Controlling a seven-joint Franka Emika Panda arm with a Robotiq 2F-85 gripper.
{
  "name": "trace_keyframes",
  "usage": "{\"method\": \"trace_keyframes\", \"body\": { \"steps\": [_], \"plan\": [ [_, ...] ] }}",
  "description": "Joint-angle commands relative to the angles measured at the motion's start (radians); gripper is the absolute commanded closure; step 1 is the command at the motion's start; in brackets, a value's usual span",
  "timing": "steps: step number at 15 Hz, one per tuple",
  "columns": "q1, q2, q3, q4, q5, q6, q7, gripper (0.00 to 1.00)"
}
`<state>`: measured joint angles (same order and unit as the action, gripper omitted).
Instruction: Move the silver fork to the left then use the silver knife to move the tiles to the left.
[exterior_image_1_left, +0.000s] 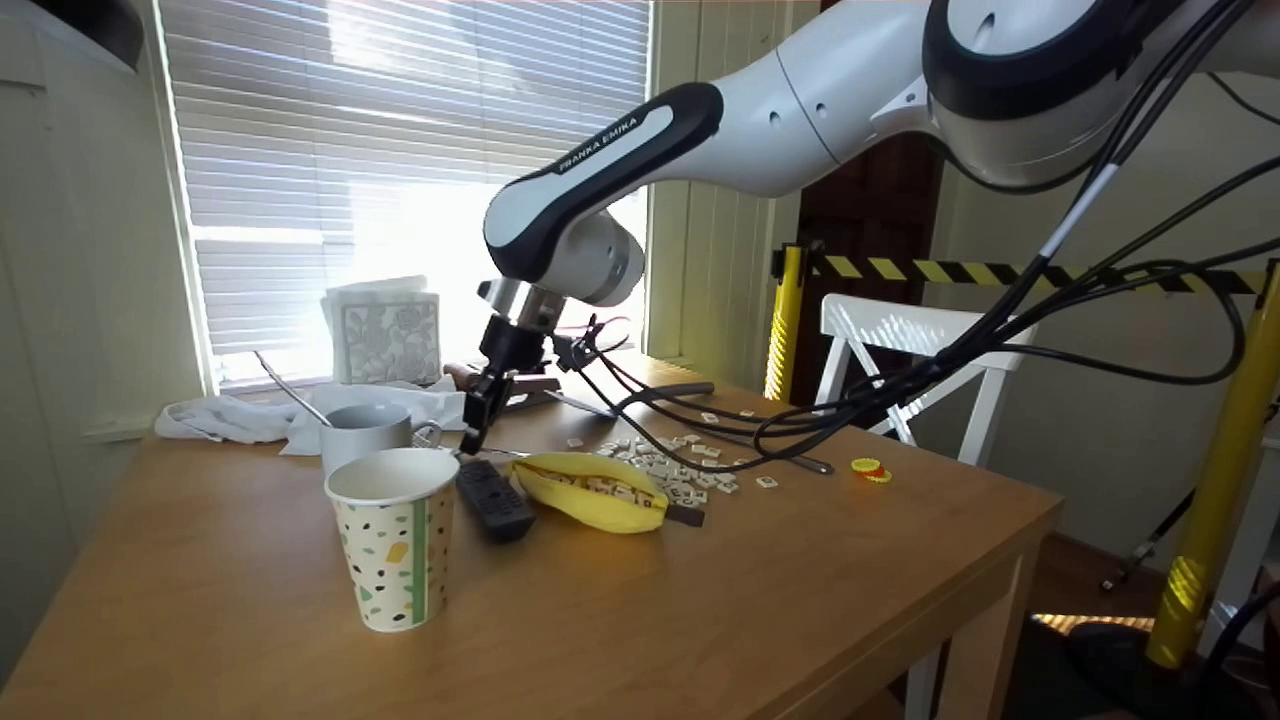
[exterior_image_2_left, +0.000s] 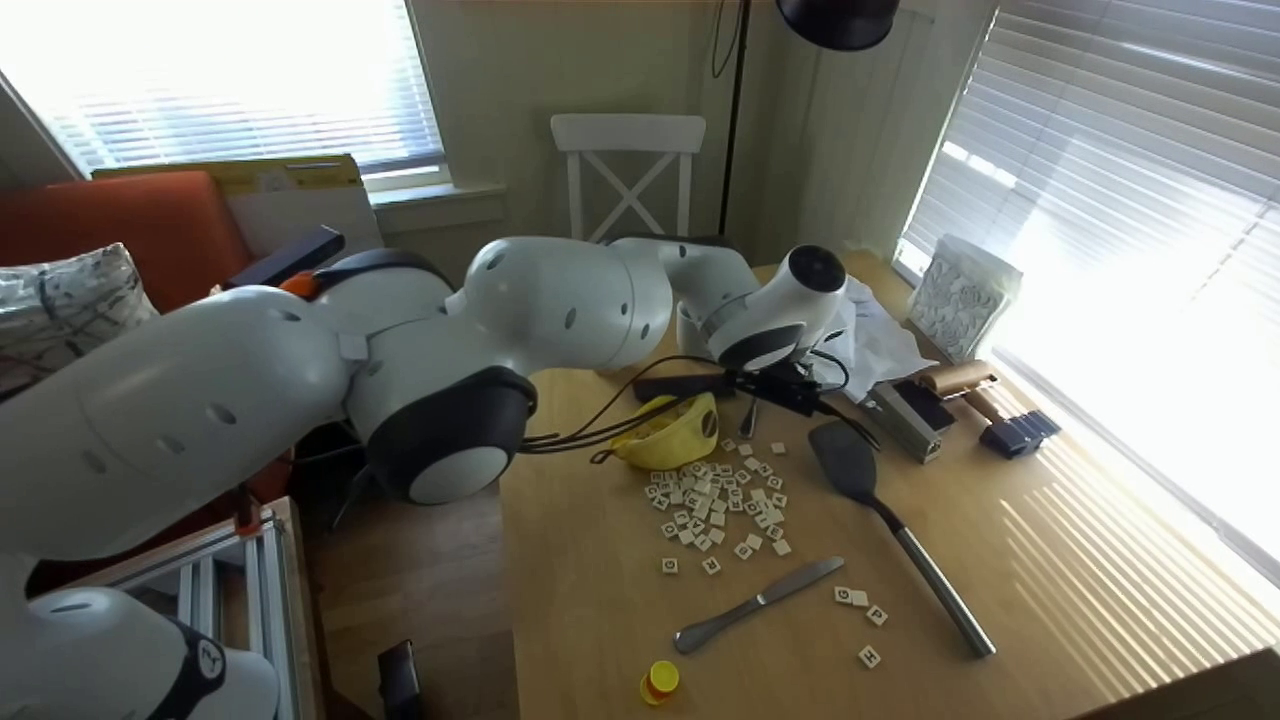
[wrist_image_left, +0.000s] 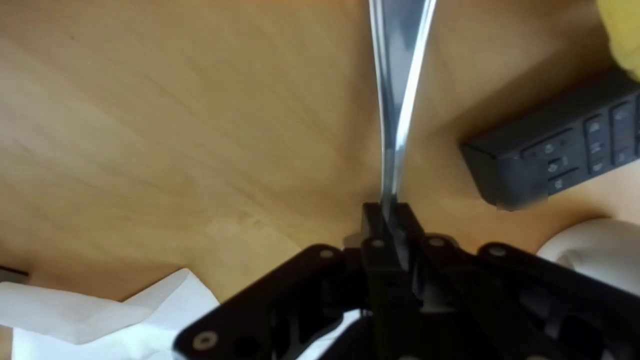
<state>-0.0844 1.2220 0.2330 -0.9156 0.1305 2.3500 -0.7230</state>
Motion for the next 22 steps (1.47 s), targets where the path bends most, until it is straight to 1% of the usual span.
{"method": "trace_keyframes", "body": {
  "steps": [1, 2, 3, 5, 8, 9, 10, 12, 13, 14, 17, 19, 21, 22],
  "plan": [
    [0.018, 0.055, -0.013, 0.083, -0.027, -0.026, -0.012, 0.98],
    [0.019, 0.053, -0.013, 0.086, -0.026, -0.029, -0.012, 0.67],
    [0.020, 0.042, -0.014, 0.085, -0.026, -0.039, -0.010, 0.65],
    [0.019, -0.013, -0.021, 0.059, -0.025, -0.081, 0.014, 0.53],
    [-0.007, -0.177, -0.036, -0.063, -0.020, -0.133, 0.018, 0.31],
    [-0.010, -0.213, -0.047, -0.081, -0.025, -0.146, 0.031, 0.25],
    [-0.012, -0.264, -0.067, -0.122, -0.025, -0.151, 0.061, 0.17],
    [-0.022, -0.354, -0.097, -0.208, -0.020, -0.131, 0.112, 0.05],
    [-0.020, -0.386, -0.115, -0.243, -0.024, -0.120, 0.147, 0.01],
    [-0.025, -0.422, -0.124, -0.285, -0.020, -0.116, 0.171, 0.00],
    [-0.019, -0.511, -0.173, -0.408, -0.046, -0.117, 0.252, 0.00],
    [-0.025, -0.562, -0.189, -0.496, -0.049, -0.106, 0.295, 0.00],
    [-0.031, -0.606, -0.204, -0.585, -0.046, -0.073, 0.326, 0.00],
    [-0.024, -0.626, -0.224, -0.630, -0.063, -0.053, 0.349, 0.00]
  ]
}}
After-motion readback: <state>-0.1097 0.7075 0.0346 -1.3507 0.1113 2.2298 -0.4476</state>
